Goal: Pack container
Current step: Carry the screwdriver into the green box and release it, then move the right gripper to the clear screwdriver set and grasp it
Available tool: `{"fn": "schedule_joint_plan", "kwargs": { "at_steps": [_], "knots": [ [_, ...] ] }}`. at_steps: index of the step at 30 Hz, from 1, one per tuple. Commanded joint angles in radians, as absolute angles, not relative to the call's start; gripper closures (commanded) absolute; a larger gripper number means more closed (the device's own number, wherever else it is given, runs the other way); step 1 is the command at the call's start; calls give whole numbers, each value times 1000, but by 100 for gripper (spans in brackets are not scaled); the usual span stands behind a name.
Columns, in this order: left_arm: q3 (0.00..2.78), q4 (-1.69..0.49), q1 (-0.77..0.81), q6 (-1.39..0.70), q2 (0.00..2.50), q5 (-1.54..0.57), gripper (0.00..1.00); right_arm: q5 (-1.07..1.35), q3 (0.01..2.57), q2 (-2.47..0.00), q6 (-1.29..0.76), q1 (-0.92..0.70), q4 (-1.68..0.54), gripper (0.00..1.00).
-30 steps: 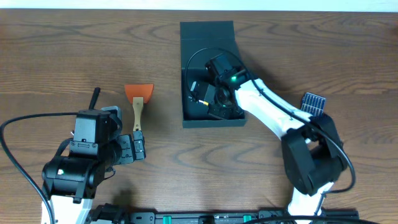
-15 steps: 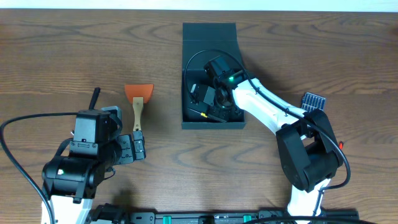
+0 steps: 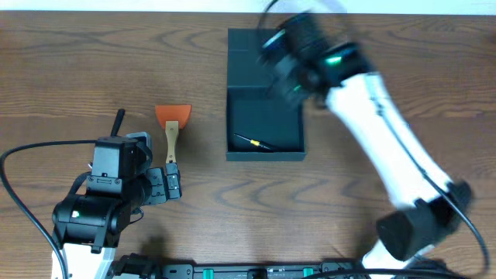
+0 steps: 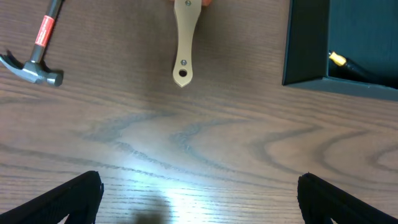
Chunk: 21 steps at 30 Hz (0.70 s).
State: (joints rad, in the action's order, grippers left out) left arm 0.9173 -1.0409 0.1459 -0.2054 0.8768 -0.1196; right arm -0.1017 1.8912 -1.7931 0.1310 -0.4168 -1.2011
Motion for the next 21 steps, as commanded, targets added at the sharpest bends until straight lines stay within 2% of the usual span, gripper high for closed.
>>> {"fn": "schedule_joint_plan", "kwargs": {
  "at_steps": [1,3,6,10,14,21],
  "knots": [
    [941,-1043,142,-192,874,-104,1,-273,1977,-1717,-253,-282,-1299,16],
    [941,-1043,142,-192,875,-104,1,-242,1982,-1682,-324,-194,-1356,1],
    [941,-1043,142,-192,874,-104,2,-241,1982,-1662,-426,-67,-1454,1],
    [941,-1044,142,-192,874,-104,1,-184,1949,-1677,-453,74,-1511,1],
    [941,-1043,142,-192,874,-104,1,-144,1812,-1711,-457,165,-1438,1],
    [941,-1043,142,-192,874,-104,1,-83,1576,-1823,-400,209,-1264,1]
  ]
}}
